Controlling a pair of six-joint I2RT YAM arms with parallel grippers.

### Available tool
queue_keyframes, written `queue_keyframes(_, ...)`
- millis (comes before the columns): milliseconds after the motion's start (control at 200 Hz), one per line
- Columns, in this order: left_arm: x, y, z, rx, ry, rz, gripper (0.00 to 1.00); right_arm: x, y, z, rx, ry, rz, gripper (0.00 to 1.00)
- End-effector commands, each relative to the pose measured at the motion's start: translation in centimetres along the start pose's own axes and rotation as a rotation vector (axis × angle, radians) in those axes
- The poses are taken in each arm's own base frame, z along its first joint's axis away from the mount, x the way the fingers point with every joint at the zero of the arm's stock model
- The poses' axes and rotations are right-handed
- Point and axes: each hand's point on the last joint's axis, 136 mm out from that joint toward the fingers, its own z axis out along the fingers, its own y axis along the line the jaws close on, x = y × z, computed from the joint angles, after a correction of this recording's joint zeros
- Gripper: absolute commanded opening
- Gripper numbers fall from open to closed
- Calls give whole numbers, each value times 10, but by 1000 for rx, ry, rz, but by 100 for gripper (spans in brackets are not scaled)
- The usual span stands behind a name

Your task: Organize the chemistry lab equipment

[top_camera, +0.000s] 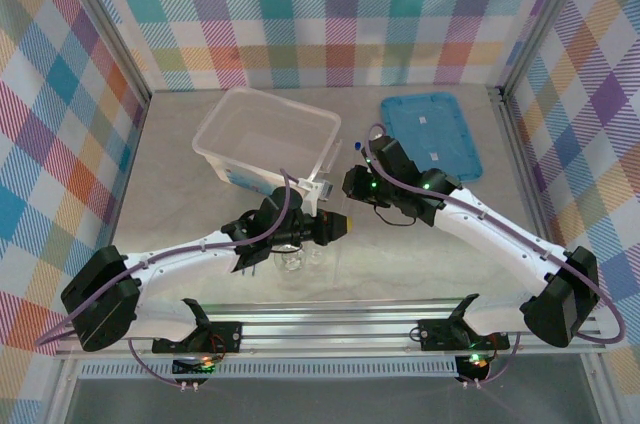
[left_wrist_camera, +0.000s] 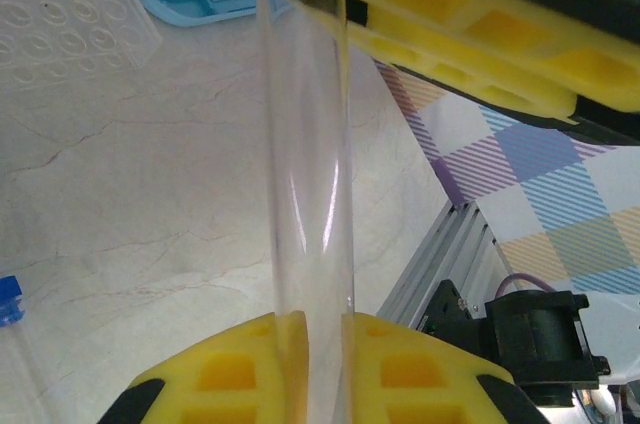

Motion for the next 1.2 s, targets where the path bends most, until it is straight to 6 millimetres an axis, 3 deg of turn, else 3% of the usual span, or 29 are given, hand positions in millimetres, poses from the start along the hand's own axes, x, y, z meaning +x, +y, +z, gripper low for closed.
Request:
queue_keyframes(0, -17, -13, -8, 13, -49, 57, 1, -5, 10, -1, -14, -11, -4, 17)
queue_keyframes(135, -17, -10, -11, -7, -41, 89, 0, -7, 12, -5, -26, -12, -9, 27)
queue_keyframes(205, -17, -7, -13, -23, -37, 109, 0, -9, 15, -12, -32, -18, -21, 37)
queue_keyframes(385, -17, 6, -20, -95, -21, 183, 0, -17, 17, -34, -20, -13, -93, 49)
queue_keyframes(705, -14, 22, -32, -165, -21, 272, 0, -27, 2, -58, -97, 135, -127, 55)
queue_keyframes(990, -9, 25, -34, -172, -6, 326, 0, -12, 26, -53, -317, 288, -128, 57)
queue_keyframes(1195, -5, 20, -35, -140, 4, 345, 0, -9, 26, -40, -330, 329, -117, 57)
